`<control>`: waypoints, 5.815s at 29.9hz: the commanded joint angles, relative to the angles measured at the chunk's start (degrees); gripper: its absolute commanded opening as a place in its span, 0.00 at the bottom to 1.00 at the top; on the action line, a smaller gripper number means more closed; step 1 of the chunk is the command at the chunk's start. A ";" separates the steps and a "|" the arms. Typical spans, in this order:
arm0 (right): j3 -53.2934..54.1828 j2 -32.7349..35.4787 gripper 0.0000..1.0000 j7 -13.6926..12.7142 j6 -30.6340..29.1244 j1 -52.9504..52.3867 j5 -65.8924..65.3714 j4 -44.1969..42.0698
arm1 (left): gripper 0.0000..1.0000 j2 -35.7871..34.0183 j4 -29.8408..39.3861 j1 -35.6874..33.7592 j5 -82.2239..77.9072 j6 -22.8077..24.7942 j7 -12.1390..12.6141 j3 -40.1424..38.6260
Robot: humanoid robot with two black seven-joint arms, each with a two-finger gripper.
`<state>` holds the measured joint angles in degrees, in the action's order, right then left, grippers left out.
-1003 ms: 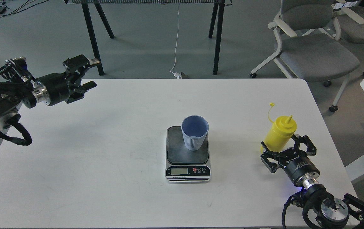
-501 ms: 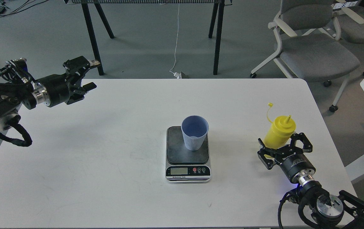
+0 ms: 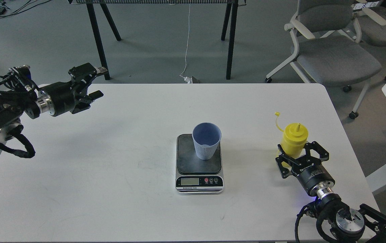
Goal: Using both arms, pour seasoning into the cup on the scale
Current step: 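Close the right gripper around the yellow bottle, then lift the yellow bottle and tip its nozzle down over the cup, then hold the inverted bottle above the cup and squeeze sauce in, then raise the bottle away from the cup with the right gripper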
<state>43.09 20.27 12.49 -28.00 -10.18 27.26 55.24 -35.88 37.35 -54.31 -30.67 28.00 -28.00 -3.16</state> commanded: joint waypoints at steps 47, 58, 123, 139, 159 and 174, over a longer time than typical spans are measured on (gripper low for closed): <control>-11.27 -1.55 0.09 2.09 0.00 -43.95 -59.15 -8.83 | 0.99 0.20 0.09 0.52 0.08 0.00 0.00 -0.62; -19.27 -4.27 0.09 3.68 2.60 -51.51 -69.00 -13.92 | 0.99 0.72 0.09 0.61 0.17 0.00 0.00 -0.62; -40.03 -9.20 0.10 5.26 3.13 -65.58 -77.27 -19.55 | 0.99 1.78 0.09 1.14 -0.01 0.00 0.00 -0.53; -14.45 3.09 0.10 3.86 0.00 -59.26 -35.93 -20.52 | 0.99 1.78 0.09 1.05 -0.09 0.00 0.00 0.09; 10.50 12.51 0.10 3.77 0.00 -24.38 11.76 -0.76 | 0.99 1.78 0.09 1.67 -1.76 0.00 0.00 0.26; 16.40 0.57 0.11 3.77 0.00 -6.87 16.07 2.33 | 0.99 1.25 0.18 1.93 -1.85 0.00 0.00 0.35</control>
<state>58.73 23.30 16.16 -28.00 -18.98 43.29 57.30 -34.54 37.54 -52.38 -32.44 28.00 -28.00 -2.90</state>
